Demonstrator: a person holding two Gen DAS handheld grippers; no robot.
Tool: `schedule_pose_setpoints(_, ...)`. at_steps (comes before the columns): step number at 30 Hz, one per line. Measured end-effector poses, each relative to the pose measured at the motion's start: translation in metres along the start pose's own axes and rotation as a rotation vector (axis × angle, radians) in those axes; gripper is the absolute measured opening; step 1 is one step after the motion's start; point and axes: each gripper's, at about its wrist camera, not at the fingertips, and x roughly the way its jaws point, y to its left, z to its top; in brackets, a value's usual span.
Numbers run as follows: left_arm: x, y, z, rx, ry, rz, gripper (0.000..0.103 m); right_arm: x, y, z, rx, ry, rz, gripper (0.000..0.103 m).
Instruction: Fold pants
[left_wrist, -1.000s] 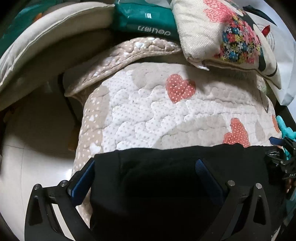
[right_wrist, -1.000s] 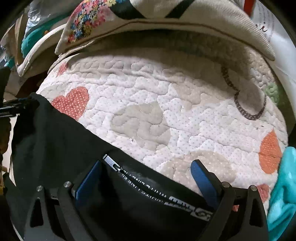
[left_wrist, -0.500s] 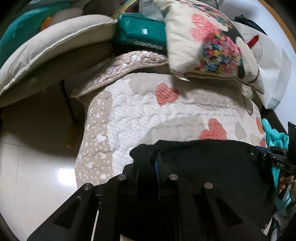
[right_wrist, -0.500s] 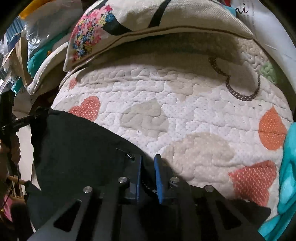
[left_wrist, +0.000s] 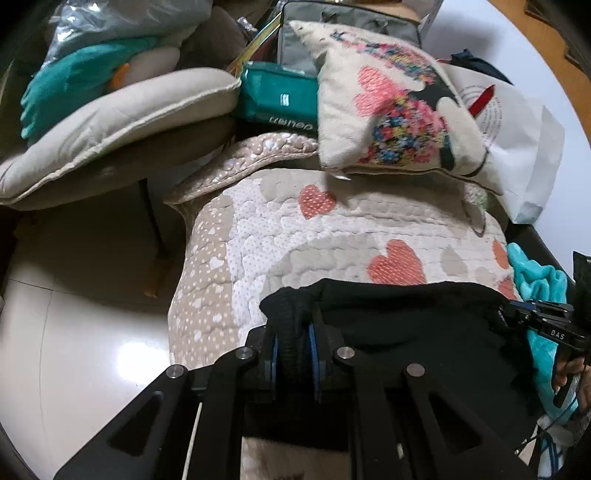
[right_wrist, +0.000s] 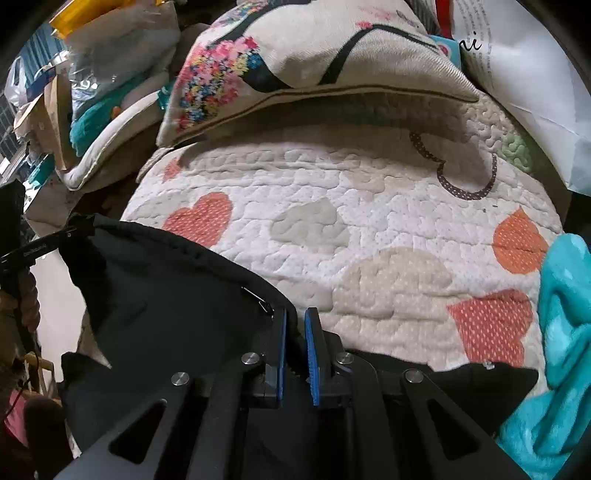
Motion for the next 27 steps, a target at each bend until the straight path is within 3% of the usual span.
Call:
schedule_pose_setpoints(9,-0.063,-0.01,-0.048,0.012,-0.043,-0.009,0.012,-0.041,0.026,-0.033,-0.023,0.003,-0.009,0.01)
schedule_pose_setpoints(17,-0.107,-0.009,-0.104,-0.032,-0.037,-0.021,0.012,-0.077,0.057,-0.093,-0.042,0.037,0.0,0.006)
schedule_pose_setpoints(23,-0.127,-0.004,-0.149,-0.115,0.015,-0.025,0.013,-0.088,0.076,-0.15,-0.03,0.091,0.011,0.005)
schedule_pose_setpoints(27,-0.129,-0.002,-0.177,-0.167,0.106,0.018,0.015,-0.085,0.086,-0.19,-0.01,0.159,0.038,0.005)
